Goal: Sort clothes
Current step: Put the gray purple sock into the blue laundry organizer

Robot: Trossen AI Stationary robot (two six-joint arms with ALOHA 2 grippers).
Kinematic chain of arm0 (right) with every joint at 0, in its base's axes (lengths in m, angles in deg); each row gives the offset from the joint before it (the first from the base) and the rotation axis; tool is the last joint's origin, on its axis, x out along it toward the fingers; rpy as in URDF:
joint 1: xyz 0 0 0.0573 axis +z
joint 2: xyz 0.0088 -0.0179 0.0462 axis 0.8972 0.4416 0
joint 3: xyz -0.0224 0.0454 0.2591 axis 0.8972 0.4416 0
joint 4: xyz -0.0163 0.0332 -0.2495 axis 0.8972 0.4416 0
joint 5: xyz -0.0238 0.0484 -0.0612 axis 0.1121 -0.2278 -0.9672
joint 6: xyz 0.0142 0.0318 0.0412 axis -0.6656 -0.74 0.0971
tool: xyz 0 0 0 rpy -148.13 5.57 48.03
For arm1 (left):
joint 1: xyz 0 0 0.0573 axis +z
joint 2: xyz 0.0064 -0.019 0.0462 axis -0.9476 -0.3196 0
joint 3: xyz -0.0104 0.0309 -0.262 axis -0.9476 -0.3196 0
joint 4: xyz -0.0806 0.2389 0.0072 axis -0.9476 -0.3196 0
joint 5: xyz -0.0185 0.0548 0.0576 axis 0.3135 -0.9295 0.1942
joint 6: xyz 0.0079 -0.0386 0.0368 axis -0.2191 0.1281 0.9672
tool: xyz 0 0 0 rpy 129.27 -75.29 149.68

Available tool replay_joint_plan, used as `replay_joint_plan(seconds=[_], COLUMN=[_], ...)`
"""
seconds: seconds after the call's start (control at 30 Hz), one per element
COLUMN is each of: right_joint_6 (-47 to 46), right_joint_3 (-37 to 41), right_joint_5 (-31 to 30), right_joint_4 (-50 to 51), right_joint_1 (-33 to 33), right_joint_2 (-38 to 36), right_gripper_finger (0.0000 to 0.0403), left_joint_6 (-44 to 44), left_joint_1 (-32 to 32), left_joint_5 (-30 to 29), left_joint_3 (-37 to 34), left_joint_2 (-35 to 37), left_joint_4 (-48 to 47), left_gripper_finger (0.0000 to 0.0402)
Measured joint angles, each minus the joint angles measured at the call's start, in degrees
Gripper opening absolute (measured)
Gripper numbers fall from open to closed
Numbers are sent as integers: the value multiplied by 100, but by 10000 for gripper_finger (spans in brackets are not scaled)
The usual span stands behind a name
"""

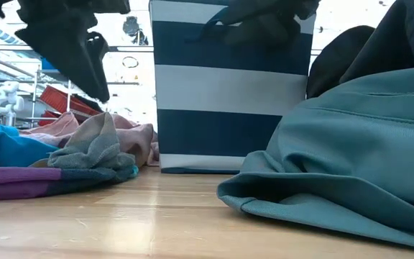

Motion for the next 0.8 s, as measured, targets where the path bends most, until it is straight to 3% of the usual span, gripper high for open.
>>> replay_joint_plan(seconds=[0.17, 0.33, 0.5, 0.7, 0.8], right_joint_6=[-96, -548, -1164, -1576, -1682], right_joint_3=[0, 0, -9, -9, -4], right_joint_5=[-18, -34, -96, -1086, -1178], right_joint_4=[-13, -41, -55, -108, -397], right_joint_1=[47, 51, 314, 616, 593], right_joint_2=[0, 22, 281, 867, 1052], right_gripper_finger=[196, 196, 196, 196, 196], left_joint_6=[236, 415, 636, 929, 886], left_joint_1=[-21, -84, -143, -113, -93], left_joint_5=[-107, -102, 44, 56, 153], left_joint_3=[-242, -776, -833, -833, -831], left_joint_2=[-159, -191, -191, -173, -171], left_joint_4=[53, 897, 1328, 1800, 1803], left_gripper_finger=[216, 216, 216, 216, 216])
